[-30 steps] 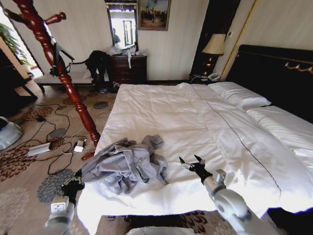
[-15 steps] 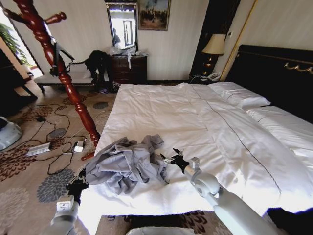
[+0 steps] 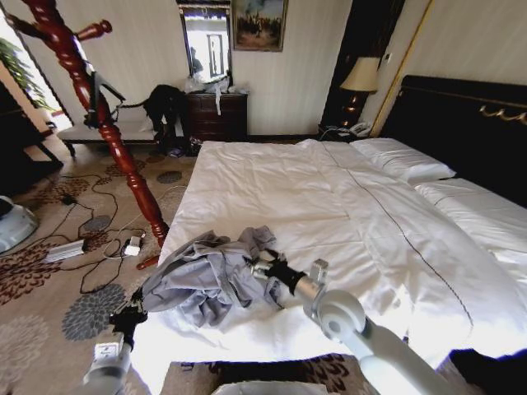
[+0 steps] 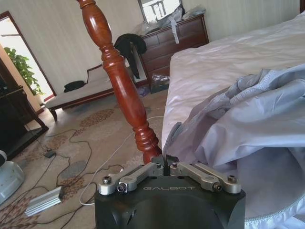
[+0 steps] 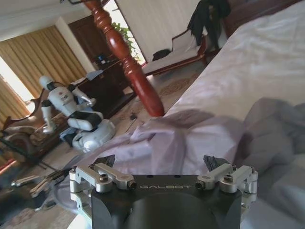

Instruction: Pick up the clothes from the bed and hang them on the clothes hanger.

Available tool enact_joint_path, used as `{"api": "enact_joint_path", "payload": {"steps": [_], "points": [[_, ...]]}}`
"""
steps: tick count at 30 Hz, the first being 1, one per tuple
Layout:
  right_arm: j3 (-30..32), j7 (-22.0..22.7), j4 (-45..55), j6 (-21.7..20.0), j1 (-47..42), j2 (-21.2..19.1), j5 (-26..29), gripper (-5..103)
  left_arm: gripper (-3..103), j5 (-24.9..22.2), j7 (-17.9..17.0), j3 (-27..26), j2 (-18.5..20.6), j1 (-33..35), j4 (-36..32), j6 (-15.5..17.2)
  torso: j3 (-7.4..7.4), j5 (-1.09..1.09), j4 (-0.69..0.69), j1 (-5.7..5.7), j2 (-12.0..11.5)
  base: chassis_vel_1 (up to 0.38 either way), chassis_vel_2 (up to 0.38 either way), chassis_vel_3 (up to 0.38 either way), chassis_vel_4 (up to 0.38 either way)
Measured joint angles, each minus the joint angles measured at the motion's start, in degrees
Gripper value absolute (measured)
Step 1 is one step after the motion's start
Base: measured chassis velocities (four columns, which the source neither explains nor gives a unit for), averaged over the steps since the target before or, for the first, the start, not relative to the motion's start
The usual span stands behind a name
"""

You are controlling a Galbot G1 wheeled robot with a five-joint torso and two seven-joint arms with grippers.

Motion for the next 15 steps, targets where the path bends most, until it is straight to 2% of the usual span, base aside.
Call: {"api": "enact_joint_path", "payload": {"steps": [6, 10, 15], "points": [[-6.43, -0.27, -3.67, -0.6, 1.7, 2.86, -1.39, 100, 0, -0.12, 0.17, -0.92, 0.23, 0.44, -0.36, -0.16, 0.0, 0.0, 0.02, 0.0, 0.0, 0.0, 0.0, 0.0, 0.0], [-7.23, -1.26, -7.03, -0.28, 0.67, 3.58, -4.49, 100, 0, -0.27, 0.19, -1.21, 0.23, 0.5, -0.57, -0.19, 0.0, -0.01, 0.01, 0.0, 0.0, 0.0, 0.0, 0.0, 0.0], [-7.71, -1.65, -8.61, -0.33, -0.02, 4.29, -4.86, 100, 0, -0.13, 0.21, -0.88, 0.2, 0.31, -0.21, -0.26, 0.0, -0.01, 0.01, 0.0, 0.0, 0.0, 0.0, 0.0, 0.0]]}}
